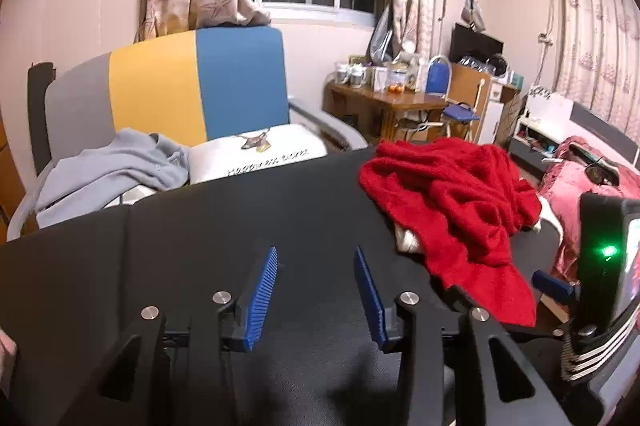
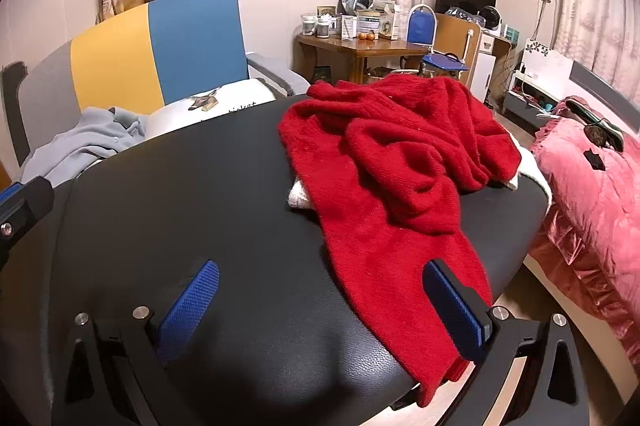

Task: Fold clothes
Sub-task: 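Move both grippers open toward the crumpled red sweater on the table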

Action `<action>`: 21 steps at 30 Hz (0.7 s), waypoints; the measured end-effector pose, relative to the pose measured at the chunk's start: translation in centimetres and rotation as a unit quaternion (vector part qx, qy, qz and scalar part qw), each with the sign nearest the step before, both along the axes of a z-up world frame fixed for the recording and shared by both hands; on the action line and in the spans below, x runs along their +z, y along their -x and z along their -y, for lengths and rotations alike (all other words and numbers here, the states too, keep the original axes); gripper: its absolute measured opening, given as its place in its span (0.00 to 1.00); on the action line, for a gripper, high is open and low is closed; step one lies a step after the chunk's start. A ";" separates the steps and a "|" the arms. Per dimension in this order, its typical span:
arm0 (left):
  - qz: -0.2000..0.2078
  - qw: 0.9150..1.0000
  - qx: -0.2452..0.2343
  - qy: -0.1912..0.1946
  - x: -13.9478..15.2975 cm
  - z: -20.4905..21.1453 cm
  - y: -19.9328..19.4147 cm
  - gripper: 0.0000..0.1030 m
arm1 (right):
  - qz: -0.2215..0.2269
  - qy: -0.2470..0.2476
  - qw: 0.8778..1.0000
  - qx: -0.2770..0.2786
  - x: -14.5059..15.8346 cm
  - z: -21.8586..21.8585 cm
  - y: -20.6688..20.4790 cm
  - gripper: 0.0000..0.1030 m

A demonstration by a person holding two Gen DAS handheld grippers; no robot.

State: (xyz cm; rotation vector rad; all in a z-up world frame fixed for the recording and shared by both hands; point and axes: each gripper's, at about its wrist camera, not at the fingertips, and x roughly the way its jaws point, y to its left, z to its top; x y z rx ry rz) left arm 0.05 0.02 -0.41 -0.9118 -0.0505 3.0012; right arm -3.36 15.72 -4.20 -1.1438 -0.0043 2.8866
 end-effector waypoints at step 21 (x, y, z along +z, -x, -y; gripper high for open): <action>0.079 0.997 0.001 0.018 -4.8 0.7 1.1 0.40 | 0.014 -0.019 1.000 0.007 -1.0 1.0 -0.2 1.00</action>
